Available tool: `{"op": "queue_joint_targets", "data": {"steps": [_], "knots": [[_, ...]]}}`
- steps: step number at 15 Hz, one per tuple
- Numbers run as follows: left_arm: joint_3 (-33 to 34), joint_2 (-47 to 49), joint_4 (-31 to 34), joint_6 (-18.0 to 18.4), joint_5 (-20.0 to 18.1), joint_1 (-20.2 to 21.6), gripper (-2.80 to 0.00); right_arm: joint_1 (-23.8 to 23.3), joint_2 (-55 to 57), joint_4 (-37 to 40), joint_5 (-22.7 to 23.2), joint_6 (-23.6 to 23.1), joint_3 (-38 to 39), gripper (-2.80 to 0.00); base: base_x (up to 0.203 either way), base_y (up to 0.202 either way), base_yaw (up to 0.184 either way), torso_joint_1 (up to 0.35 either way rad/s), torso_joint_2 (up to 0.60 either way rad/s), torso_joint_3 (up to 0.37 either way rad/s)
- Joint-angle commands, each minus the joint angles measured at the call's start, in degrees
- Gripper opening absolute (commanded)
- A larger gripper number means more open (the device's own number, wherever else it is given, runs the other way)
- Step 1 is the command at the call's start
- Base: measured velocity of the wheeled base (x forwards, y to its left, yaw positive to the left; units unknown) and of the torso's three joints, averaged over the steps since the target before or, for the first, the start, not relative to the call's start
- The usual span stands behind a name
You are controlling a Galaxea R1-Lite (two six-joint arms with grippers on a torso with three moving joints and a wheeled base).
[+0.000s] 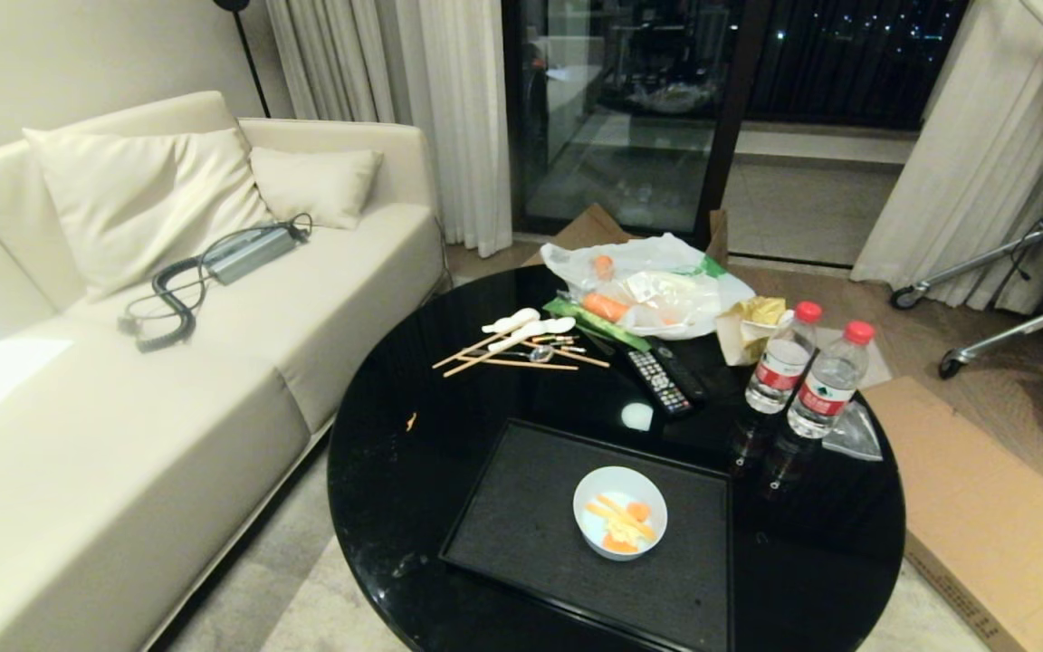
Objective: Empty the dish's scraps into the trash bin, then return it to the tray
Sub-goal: Pick up the bowl with leftover food
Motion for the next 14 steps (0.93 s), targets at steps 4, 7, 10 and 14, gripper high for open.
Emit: {"op": "queue_joint_targets", "data": {"steps": [4,7,10,14], "knots": [[0.0,-0.02,-0.02,-0.01,0.0,0.0,-2.8,0.0,0.07,-0.05,0.09,-0.97,0.0,-2.8,0.0,0.0,0.0,0.0,0.0,0.0],[0.0,-0.02,-0.02,-0.01,0.0,0.0,-2.8,0.0,0.07,-0.05,0.15,-2.82,0.0,-2.8,0.0,0.0,0.0,0.0,0.0,0.0],[0.0,-0.02,-0.02,-0.01,0.0,0.0,-2.8,0.0,0.07,-1.0,0.9,-4.99,-0.9,-2.8,0.0,0.0,0.0,0.0,0.0,0.0],[0.0,-0.02,-0.02,-0.01,0.0,0.0,-2.8,0.08,1.99,1.76,10.71,-6.59,-8.76,-2.8,0.0,0.0,0.0,0.0,0.0,0.0]]}}
